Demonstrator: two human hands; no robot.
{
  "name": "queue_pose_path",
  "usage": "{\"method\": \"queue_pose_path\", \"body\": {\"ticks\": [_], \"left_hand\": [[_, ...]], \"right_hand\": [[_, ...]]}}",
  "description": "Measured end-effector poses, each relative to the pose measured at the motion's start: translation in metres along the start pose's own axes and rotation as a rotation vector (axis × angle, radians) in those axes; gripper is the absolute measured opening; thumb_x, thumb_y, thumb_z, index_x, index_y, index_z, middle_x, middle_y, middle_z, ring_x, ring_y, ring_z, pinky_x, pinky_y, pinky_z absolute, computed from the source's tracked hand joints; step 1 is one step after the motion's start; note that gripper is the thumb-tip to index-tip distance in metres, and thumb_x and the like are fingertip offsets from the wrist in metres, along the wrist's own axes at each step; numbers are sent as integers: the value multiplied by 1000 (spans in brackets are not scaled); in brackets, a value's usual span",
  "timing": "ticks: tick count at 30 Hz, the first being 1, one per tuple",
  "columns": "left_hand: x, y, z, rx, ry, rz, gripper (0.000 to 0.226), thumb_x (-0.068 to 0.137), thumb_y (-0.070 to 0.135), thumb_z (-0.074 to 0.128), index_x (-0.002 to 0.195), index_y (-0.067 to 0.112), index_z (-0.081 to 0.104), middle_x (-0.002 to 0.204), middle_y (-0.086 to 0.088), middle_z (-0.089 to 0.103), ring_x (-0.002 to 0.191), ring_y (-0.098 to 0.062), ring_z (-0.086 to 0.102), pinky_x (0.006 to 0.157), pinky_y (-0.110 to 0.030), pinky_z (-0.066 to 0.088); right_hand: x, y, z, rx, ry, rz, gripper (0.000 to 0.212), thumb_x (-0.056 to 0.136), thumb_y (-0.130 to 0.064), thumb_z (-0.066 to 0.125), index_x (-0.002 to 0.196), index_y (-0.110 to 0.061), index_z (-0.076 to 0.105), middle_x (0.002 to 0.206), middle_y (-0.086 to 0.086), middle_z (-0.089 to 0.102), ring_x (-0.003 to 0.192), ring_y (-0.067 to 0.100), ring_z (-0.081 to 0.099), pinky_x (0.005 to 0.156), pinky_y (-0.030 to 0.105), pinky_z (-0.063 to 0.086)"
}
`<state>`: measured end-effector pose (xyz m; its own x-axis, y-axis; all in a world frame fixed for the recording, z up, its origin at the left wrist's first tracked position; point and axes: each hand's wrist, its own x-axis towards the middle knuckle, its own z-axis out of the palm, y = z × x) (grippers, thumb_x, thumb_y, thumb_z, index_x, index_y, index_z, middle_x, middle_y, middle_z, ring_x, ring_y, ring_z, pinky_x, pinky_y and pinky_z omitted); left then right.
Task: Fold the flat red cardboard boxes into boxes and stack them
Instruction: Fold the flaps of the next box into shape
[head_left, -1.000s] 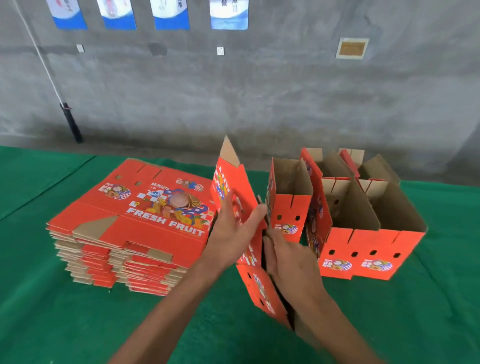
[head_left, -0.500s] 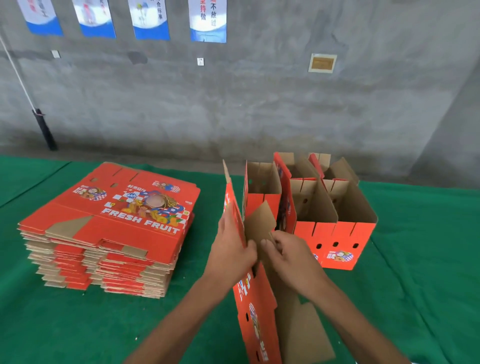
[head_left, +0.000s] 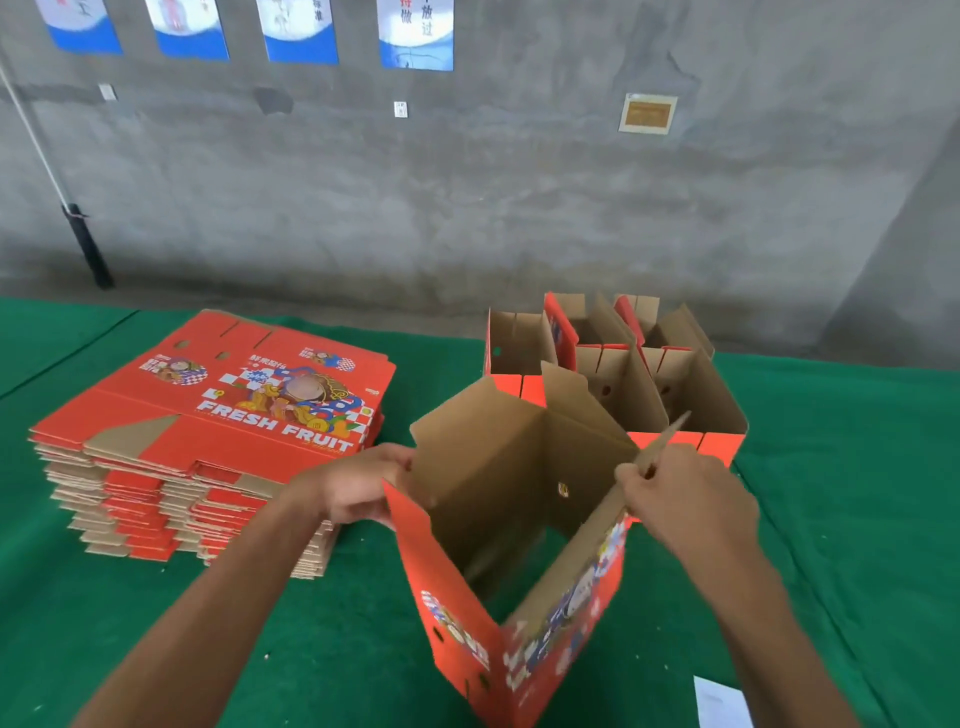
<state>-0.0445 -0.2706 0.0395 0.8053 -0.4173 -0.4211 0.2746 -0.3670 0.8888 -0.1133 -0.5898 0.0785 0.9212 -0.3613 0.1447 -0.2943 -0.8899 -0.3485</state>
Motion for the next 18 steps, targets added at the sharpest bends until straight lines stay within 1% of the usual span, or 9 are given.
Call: {"method": "queue_pose_path", "body": {"ticks": [2, 4, 6, 9, 11, 12, 14, 16, 18], "left_hand": [[9, -1, -8, 49, -25, -41, 34, 89, -14, 61, 85, 15, 78, 89, -11, 68, 77, -23, 65, 66, -32, 55], [20, 2, -10, 84, -49, -79, 33, 87, -14, 65, 78, 16, 76, 86, -10, 68, 71, -20, 68, 60, -30, 56], [30, 8, -15, 60, -45, -124, 25, 85, -15, 69, 90, 9, 70, 87, -11, 72, 75, -23, 74, 63, -34, 60], [45, 18, -24, 113, -84, -178, 29, 86, -12, 70, 109, 4, 64, 109, -13, 77, 102, -28, 75, 83, -48, 62], [53, 22, -27, 186, -96, -203, 32, 88, -12, 66, 114, 7, 65, 110, -12, 78, 106, -28, 74, 93, -54, 58], [57, 23, -28, 198, -76, -214, 33, 88, -13, 65, 113, 9, 64, 106, -12, 79, 105, -29, 75, 95, -56, 58], [66, 27, -28, 191, -6, -246, 37, 87, -16, 66, 112, 9, 58, 97, -12, 79, 98, -30, 76, 90, -56, 60], [72, 33, -28, 243, -3, -288, 37, 86, -16, 68, 110, 7, 53, 90, -14, 79, 100, -37, 75, 89, -56, 60], [77, 43, -27, 365, -39, -344, 21, 88, -14, 68, 98, 0, 56, 89, -18, 77, 114, -52, 63, 95, -57, 57]], "right_hand": [[-8, 13, 4, 8, -30, 65, 48, 85, -52, 61, 109, -11, 56, 109, 8, 59, 96, 29, 56, 73, 38, 45], [-14, 21, 14, -25, -57, 74, 76, 83, -55, 66, 129, -2, 39, 157, 22, 29, 142, 37, 33, 103, 48, 41], [-21, 26, 22, -59, 9, 39, 90, 78, -56, 72, 136, 1, 32, 168, 24, 1, 156, 36, 7, 122, 48, 22], [-26, 37, 27, -122, 104, -82, 126, 68, -62, 79, 159, -5, 11, 169, 20, -11, 157, 38, -5, 125, 51, 9], [-28, 43, 32, -195, 132, -228, 128, 66, -65, 80, 164, -16, 15, 171, 18, -3, 158, 39, -2, 124, 56, 9], [-28, 43, 34, -238, 103, -325, 113, 72, -71, 73, 163, -22, 26, 172, 14, 1, 158, 36, -1, 125, 57, 7], [-28, 40, 37, -329, 6, -551, 77, 90, -81, 39, 150, -34, 50, 170, 2, 17, 159, 25, 7, 128, 49, 2], [-26, 42, 41, -298, -82, -739, 75, 92, -85, 26, 118, -34, 75, 145, -6, 61, 142, 15, 47, 127, 46, 19], [-27, 43, 43, -264, -234, -848, 83, 84, -95, 26, 100, -32, 78, 110, -18, 74, 113, 5, 64, 122, 43, 32]]}}
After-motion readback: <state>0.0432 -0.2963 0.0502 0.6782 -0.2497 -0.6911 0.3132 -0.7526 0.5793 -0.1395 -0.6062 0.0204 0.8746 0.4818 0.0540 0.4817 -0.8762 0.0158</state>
